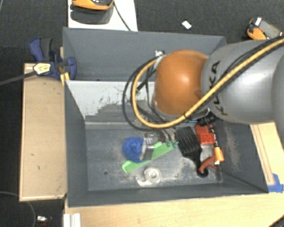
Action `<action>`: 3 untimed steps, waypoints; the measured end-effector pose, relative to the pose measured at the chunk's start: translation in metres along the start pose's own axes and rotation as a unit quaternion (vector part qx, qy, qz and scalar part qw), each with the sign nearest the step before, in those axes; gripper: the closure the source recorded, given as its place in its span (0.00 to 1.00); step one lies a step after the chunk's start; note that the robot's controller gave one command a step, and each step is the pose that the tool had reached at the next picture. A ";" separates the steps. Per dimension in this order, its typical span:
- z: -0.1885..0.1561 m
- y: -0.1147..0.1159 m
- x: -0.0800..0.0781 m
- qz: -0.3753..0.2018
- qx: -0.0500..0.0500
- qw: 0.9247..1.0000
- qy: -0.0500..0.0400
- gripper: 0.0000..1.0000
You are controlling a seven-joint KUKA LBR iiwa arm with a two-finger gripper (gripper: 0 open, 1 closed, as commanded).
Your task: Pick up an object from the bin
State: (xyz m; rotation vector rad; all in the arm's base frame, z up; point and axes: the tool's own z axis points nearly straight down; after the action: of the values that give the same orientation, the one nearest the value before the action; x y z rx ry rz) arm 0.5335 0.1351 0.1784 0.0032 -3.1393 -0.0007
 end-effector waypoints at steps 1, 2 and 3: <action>-0.002 -0.001 -0.002 0.002 0.000 1.000 -0.002 0.00; 0.089 -0.016 -0.024 -0.025 -0.001 1.000 -0.005 0.00; 0.067 -0.011 -0.019 0.037 -0.002 0.999 -0.007 0.00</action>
Offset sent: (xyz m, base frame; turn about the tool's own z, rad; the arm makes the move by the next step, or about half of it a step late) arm 0.0258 -0.0188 -0.1084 -0.0611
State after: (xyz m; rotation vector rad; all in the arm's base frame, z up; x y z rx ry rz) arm 0.5527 0.1242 0.1115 -0.1150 -3.1504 -0.0072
